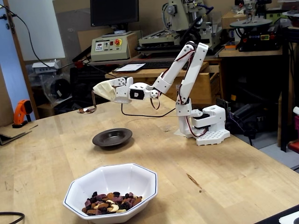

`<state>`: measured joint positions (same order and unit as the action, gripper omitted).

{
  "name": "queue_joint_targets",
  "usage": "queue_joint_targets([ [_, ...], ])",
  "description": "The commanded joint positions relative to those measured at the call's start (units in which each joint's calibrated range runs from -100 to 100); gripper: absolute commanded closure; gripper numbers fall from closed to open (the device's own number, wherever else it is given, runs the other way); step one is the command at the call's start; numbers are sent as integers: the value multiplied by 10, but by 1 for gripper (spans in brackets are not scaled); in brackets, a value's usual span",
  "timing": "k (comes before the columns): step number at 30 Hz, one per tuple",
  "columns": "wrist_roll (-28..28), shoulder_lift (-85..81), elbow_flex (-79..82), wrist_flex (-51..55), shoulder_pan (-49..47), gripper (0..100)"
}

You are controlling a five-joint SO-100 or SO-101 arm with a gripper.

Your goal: Use spoon to transfer food from the white bowl to brown plate

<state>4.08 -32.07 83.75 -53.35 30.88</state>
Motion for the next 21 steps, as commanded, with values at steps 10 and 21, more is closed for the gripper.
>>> queue_joint_targets([
  [10, -43, -144, 89, -2, -1, 96],
  [21, -44, -179, 151, -2, 2, 96],
])
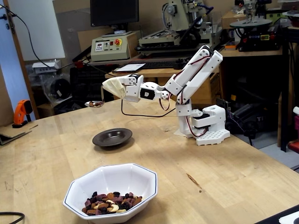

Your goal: Use spoon to transfer food from the white bowl to brown plate

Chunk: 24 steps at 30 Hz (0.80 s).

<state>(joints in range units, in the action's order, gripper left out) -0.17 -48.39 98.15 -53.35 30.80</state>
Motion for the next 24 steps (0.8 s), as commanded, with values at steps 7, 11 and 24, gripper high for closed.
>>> queue_joint_targets([
  [7, -2, -15, 7, -2, 5, 96],
  [11, -24, -14, 7, -2, 5, 96],
  [24, -84, 31, 7, -1, -2, 96],
])
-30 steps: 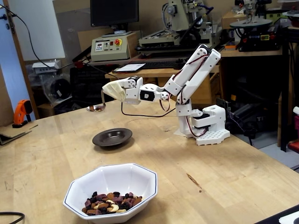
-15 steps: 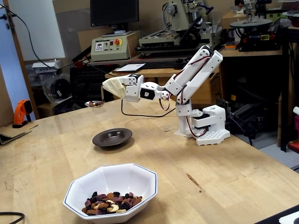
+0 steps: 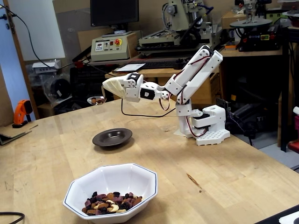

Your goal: Use spoon to transfer food from the white bowl to brown plate

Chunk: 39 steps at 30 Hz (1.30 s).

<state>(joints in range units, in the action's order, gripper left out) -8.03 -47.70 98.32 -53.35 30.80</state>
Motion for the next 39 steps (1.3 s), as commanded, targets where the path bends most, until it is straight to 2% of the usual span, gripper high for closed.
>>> queue_joint_targets([
  [1, -8, 39, 5, -2, -2, 96],
  [16, -49, 134, 5, -8, -2, 96],
  [39, -123, 157, 5, -2, -3, 96],
])
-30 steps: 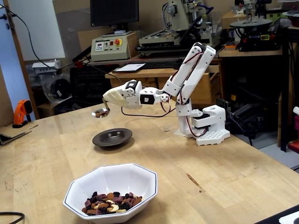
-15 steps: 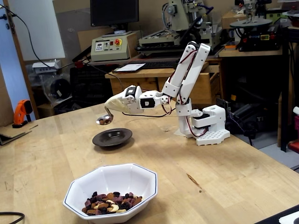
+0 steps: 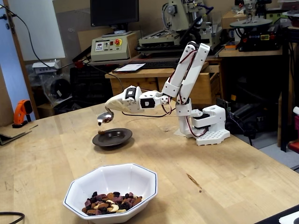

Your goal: Use spoon to transfer food from the white bowl to brown plate

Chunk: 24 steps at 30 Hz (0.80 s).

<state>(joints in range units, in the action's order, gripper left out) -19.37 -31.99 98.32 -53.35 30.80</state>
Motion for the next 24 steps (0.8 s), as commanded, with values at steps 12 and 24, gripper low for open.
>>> queue_joint_targets([
  [12, -12, 0, 5, -2, -3, 96],
  [24, -62, 11, 5, -2, -3, 96],
])
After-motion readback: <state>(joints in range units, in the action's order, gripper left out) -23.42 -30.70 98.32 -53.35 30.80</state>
